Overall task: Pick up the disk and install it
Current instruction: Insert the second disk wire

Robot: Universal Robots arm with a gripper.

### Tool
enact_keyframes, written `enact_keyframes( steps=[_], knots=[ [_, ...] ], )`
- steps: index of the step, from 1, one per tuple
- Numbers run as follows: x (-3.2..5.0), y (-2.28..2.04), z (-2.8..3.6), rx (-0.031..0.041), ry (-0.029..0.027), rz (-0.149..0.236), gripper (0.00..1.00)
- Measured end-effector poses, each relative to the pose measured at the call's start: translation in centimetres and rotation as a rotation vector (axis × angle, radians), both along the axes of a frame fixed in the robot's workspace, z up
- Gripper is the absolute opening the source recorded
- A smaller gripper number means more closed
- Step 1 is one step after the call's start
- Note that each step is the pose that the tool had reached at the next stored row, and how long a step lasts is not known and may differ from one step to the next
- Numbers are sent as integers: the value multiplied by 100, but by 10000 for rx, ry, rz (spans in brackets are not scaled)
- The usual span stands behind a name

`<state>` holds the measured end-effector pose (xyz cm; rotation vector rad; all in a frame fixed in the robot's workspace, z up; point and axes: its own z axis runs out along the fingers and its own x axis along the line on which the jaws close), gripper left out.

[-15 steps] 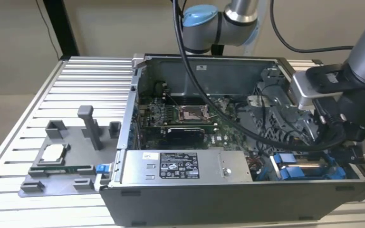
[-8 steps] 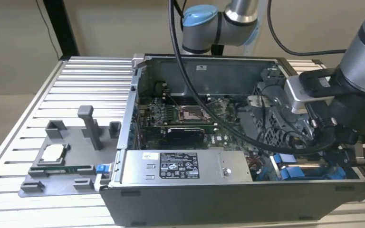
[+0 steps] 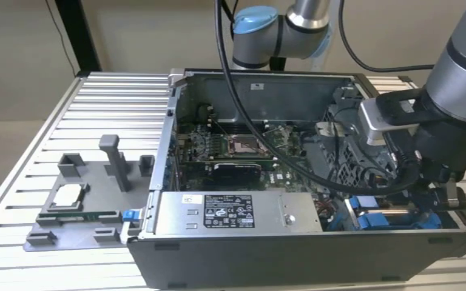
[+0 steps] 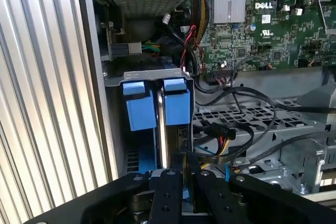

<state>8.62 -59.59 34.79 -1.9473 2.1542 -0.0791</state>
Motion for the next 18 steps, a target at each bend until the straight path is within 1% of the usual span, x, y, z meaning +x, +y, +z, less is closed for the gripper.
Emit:
enact_keyframes(
  steps=[2,7,10,14,18],
  knots=[
    [0,13,-14,-1,-21,0,0],
    [0,20,-39,1,-97,0,0],
    [0,24,-51,-1,-130,0,0],
    [0,27,-65,0,-159,0,0],
    [0,26,-75,-1,-166,0,0]
  ],
)
